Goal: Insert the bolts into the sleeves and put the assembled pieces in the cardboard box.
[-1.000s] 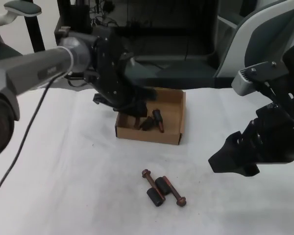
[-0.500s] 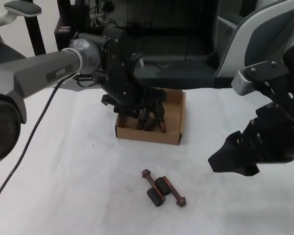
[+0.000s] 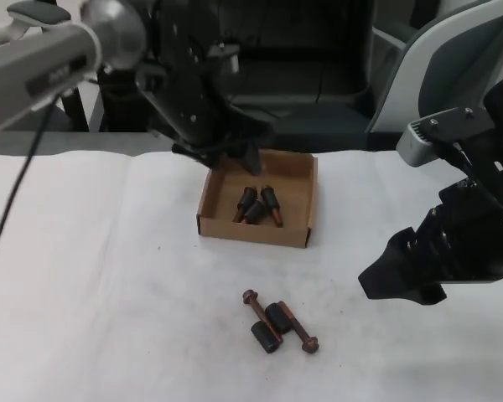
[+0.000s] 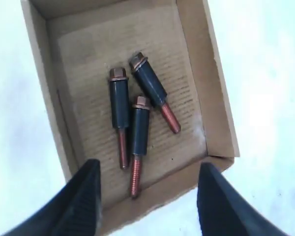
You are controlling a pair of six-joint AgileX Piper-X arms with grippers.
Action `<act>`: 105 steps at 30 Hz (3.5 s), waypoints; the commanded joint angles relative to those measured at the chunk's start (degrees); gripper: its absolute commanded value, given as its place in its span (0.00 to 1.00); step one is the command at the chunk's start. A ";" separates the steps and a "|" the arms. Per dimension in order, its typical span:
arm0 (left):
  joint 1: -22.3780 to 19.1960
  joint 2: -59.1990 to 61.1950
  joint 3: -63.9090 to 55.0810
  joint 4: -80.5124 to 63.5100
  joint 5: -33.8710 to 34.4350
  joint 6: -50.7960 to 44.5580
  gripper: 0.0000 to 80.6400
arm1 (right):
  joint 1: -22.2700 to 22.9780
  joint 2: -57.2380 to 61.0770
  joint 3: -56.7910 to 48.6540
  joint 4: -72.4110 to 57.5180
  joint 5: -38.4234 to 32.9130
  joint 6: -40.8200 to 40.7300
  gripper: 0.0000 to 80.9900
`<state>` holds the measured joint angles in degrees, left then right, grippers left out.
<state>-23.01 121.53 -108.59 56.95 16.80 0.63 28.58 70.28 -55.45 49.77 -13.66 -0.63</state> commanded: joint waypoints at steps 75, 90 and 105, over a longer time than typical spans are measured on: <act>-1.17 -86.97 75.73 -22.53 5.55 -12.24 0.72 | 6.37 25.58 -17.48 2.78 -6.01 0.09 0.64; -1.06 -86.97 75.73 -22.51 5.55 -12.14 0.72 | 12.56 42.24 -29.20 9.30 0.59 -4.47 0.64; -1.06 -86.97 75.73 -22.51 5.55 -11.50 0.72 | 12.46 47.52 -35.61 9.20 6.06 -8.42 0.64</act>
<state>-24.00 34.58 -32.83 35.08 21.93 -11.54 41.10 117.78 -90.43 58.87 -8.20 -7.66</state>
